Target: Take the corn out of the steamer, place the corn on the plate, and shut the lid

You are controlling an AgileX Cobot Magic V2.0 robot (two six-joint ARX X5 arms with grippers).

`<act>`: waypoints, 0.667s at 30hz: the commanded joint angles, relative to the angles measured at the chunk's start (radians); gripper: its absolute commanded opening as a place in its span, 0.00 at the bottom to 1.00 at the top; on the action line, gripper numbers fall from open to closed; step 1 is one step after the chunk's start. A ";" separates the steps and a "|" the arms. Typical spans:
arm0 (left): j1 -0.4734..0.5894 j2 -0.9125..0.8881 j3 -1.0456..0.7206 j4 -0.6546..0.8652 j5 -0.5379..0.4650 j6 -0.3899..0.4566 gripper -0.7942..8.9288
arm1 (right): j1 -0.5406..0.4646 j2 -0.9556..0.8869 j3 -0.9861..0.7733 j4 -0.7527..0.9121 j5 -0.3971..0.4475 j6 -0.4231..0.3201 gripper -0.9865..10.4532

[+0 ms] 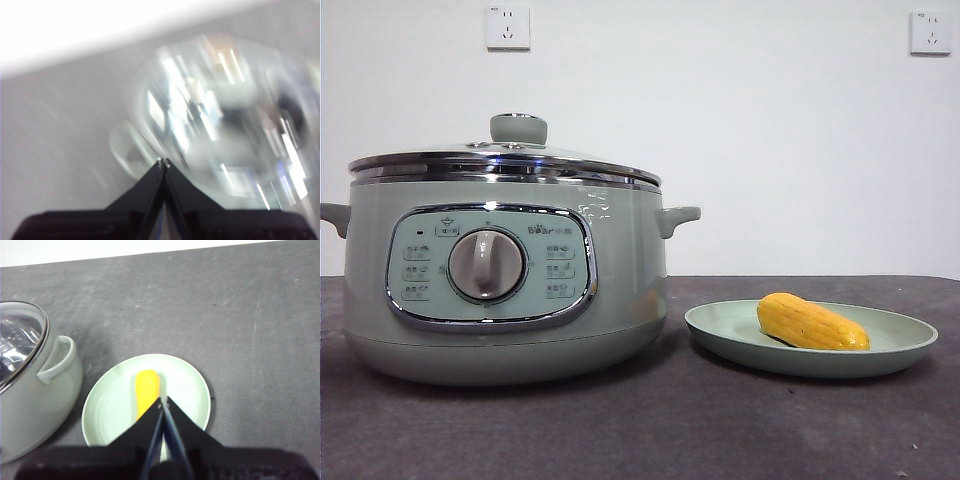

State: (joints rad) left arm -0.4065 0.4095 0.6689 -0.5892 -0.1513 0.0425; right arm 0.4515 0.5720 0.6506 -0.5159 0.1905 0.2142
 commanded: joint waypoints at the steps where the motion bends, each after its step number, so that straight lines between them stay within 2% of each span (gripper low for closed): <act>1: 0.088 -0.089 -0.049 0.128 -0.001 0.010 0.08 | 0.000 -0.001 -0.005 0.006 -0.001 0.011 0.09; 7: 0.265 -0.244 -0.249 0.325 0.011 0.011 0.08 | 0.000 -0.001 -0.005 0.006 -0.001 0.011 0.09; 10: 0.339 -0.301 -0.374 0.359 0.070 0.010 0.08 | 0.000 -0.001 -0.005 0.006 -0.001 0.012 0.09; 16: 0.416 -0.395 -0.568 0.402 0.151 -0.016 0.08 | 0.000 -0.001 -0.005 0.006 -0.001 0.011 0.09; 20: 0.433 -0.408 -0.633 0.404 0.154 -0.037 0.08 | 0.000 -0.001 -0.005 0.006 -0.001 0.011 0.09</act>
State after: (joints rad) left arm 0.0208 0.0048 0.0490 -0.1982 -0.0036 0.0231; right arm 0.4515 0.5720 0.6506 -0.5159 0.1905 0.2142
